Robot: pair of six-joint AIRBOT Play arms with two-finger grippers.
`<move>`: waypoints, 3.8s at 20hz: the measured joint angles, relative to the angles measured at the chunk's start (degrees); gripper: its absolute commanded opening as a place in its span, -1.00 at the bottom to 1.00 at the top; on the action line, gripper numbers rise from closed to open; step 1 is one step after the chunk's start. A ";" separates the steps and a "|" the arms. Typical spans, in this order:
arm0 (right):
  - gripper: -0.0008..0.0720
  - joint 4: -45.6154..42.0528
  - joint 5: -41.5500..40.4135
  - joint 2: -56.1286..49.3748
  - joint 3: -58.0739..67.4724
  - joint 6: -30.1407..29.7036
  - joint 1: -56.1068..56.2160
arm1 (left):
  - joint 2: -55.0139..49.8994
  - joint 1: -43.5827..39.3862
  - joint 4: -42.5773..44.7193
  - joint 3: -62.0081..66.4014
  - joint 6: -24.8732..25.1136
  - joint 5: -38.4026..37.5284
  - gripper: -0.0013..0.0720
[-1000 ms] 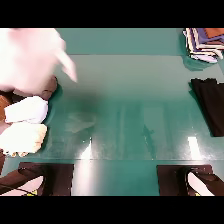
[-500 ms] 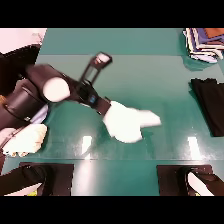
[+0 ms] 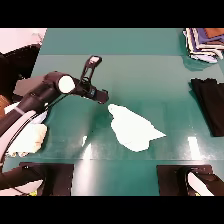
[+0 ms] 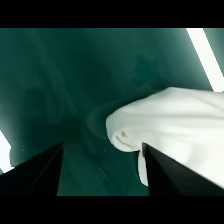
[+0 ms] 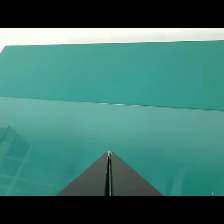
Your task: Fold the shirts.
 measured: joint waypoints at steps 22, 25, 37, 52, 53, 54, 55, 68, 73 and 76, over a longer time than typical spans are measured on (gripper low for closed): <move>0.42 1.92 12.20 -0.50 -27.06 4.66 3.06 | -3.10 15.74 -14.25 4.76 16.20 -0.90 -0.90; 0.42 10.05 4.04 -5.09 -41.86 2.21 9.53 | -0.92 16.96 -12.07 5.01 15.85 -1.66 -0.90; -0.95 29.79 -15.50 -31.74 -41.33 -11.10 26.67 | 0.92 17.79 -10.27 5.27 15.63 -4.83 -0.90; -0.95 6.88 -1.49 -3.80 -5.22 -0.33 18.67 | 28.00 17.75 -8.63 27.67 15.65 -13.97 -0.90; -0.95 5.29 0.04 -3.43 -3.34 0.94 18.58 | 28.48 17.75 -8.74 27.98 15.65 -14.62 -0.90; -0.95 3.76 1.99 -3.58 -1.75 2.25 18.49 | 28.89 17.75 -8.74 27.56 15.65 -15.13 -0.90; -0.95 2.75 4.00 -4.24 -0.66 3.43 18.51 | 29.14 17.75 -8.81 26.40 15.65 -15.61 -0.90; -0.95 -3.37 12.87 -21.07 -17.59 8.74 28.81 | 29.11 17.79 -9.35 -23.87 14.36 -19.52 0.54; -0.95 -3.19 12.28 -21.81 -20.68 8.90 29.64 | 29.09 17.77 -8.04 -26.16 13.53 -17.70 0.53; -0.95 -3.08 12.22 -21.92 -21.14 8.94 29.79 | 28.63 19.21 -0.24 -22.29 8.28 -13.86 0.53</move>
